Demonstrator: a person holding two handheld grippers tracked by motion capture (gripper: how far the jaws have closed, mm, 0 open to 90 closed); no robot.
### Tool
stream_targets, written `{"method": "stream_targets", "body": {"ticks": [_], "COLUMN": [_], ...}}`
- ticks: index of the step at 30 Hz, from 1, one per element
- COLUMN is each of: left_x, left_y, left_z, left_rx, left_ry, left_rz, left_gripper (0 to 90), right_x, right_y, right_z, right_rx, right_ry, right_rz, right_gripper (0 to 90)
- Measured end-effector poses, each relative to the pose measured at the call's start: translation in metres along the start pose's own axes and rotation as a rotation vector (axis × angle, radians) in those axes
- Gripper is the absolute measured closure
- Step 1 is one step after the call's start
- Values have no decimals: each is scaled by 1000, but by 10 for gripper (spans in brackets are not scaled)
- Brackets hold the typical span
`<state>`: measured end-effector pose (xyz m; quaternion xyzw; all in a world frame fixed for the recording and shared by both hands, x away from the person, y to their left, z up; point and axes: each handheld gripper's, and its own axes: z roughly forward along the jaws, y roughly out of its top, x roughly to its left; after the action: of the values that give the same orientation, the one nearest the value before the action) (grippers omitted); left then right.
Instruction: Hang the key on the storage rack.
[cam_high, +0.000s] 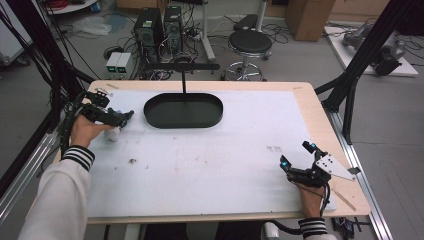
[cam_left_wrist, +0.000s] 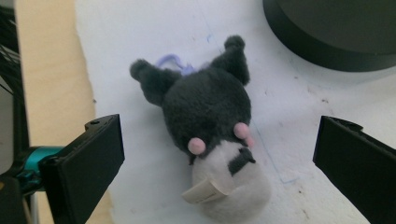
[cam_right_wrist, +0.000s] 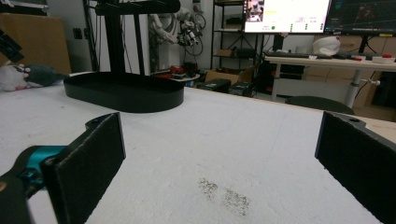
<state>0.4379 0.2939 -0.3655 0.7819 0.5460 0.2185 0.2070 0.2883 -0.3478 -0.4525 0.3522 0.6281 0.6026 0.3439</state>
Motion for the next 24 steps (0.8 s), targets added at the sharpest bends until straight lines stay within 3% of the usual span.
{"method": "stream_targets", "body": {"ticks": [3,11,15,24], "left_x": [-1,2,2,4], "left_y": [0,0,-1,-3], "left_z": [4,16,19,24], "left_rx": [35,140,153,211], "left_ry": [1,-6,-7,19], "left_rz": [-7,-72,-75,-93], "left_gripper": [24,25,74,92], "right_x": [0,0,0,0], "right_y": [0,0,0,0], "right_z": [0,0,0,0], "right_rx": [-2,-2,-2,-1], "right_ry": [0,1,2,1], "right_rz": [3,4,7,9], "right_gripper": [6,6,6,6]}}
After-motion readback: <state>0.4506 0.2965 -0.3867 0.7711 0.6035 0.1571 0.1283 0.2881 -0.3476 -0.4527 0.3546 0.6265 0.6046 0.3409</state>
